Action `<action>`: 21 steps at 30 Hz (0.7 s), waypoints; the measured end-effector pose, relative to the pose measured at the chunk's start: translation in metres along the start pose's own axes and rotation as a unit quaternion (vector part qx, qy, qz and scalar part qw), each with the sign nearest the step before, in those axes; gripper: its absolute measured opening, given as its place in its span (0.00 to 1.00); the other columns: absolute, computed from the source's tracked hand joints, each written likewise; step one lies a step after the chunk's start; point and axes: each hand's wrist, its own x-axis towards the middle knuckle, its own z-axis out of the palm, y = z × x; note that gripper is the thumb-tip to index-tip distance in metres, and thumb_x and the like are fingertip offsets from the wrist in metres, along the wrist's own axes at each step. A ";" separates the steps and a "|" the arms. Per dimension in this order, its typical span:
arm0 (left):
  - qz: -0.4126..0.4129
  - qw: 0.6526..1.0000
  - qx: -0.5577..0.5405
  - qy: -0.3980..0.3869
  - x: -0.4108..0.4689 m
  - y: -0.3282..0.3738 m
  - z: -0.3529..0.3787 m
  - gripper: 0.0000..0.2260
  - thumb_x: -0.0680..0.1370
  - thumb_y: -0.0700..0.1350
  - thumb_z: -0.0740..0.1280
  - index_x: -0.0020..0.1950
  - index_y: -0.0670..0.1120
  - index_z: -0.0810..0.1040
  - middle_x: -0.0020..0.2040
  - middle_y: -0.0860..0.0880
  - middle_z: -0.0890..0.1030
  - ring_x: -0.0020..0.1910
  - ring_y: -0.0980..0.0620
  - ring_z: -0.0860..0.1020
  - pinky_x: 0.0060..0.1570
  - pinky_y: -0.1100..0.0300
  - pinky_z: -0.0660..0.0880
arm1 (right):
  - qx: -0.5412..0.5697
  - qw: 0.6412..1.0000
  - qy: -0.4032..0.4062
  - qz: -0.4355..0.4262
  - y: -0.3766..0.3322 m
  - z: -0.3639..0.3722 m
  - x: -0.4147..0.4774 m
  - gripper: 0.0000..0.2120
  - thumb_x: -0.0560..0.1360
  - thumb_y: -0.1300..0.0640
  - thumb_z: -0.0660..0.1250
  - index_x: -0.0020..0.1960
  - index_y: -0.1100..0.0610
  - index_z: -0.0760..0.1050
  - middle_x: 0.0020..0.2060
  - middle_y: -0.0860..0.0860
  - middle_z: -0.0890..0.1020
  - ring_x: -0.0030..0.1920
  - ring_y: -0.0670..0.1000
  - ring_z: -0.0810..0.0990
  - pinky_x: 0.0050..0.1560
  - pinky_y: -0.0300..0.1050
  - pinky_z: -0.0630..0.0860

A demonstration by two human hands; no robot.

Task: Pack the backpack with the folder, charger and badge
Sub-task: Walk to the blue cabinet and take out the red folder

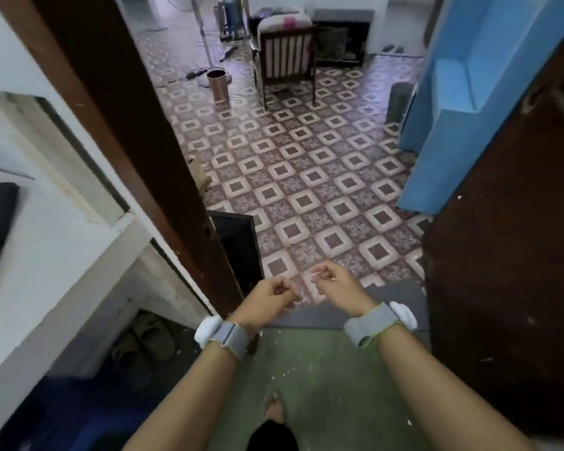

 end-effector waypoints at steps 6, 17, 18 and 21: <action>-0.039 0.993 0.084 -0.067 0.143 0.045 0.051 0.02 0.80 0.39 0.65 0.51 0.43 0.77 0.41 0.50 0.80 0.37 0.55 0.78 0.38 0.62 0.75 | 0.011 0.994 0.046 0.096 0.054 -0.111 0.069 0.05 0.78 0.57 0.64 0.54 0.50 0.73 0.49 0.53 0.79 0.45 0.52 0.79 0.54 0.53 0.77; -0.011 0.977 0.173 -0.122 0.415 0.175 0.052 0.09 0.80 0.44 0.65 0.56 0.41 0.79 0.45 0.50 0.82 0.41 0.55 0.80 0.42 0.61 0.78 | -0.092 0.988 0.063 0.108 0.009 -0.272 0.291 0.07 0.78 0.53 0.64 0.56 0.52 0.74 0.50 0.53 0.80 0.51 0.56 0.80 0.52 0.53 0.78; -0.006 0.976 0.180 -0.126 0.438 0.186 0.050 0.09 0.80 0.43 0.65 0.56 0.41 0.78 0.46 0.49 0.82 0.41 0.54 0.80 0.43 0.60 0.78 | -0.100 0.987 0.061 0.107 0.003 -0.283 0.310 0.07 0.79 0.54 0.64 0.56 0.53 0.74 0.49 0.52 0.79 0.50 0.55 0.80 0.51 0.51 0.77; 0.003 0.973 0.190 -0.129 0.512 0.226 0.042 0.08 0.80 0.44 0.65 0.55 0.42 0.78 0.50 0.45 0.83 0.43 0.53 0.81 0.45 0.58 0.78 | -0.118 0.986 0.056 0.100 -0.013 -0.321 0.375 0.08 0.78 0.55 0.64 0.56 0.52 0.76 0.48 0.51 0.80 0.50 0.53 0.80 0.51 0.49 0.77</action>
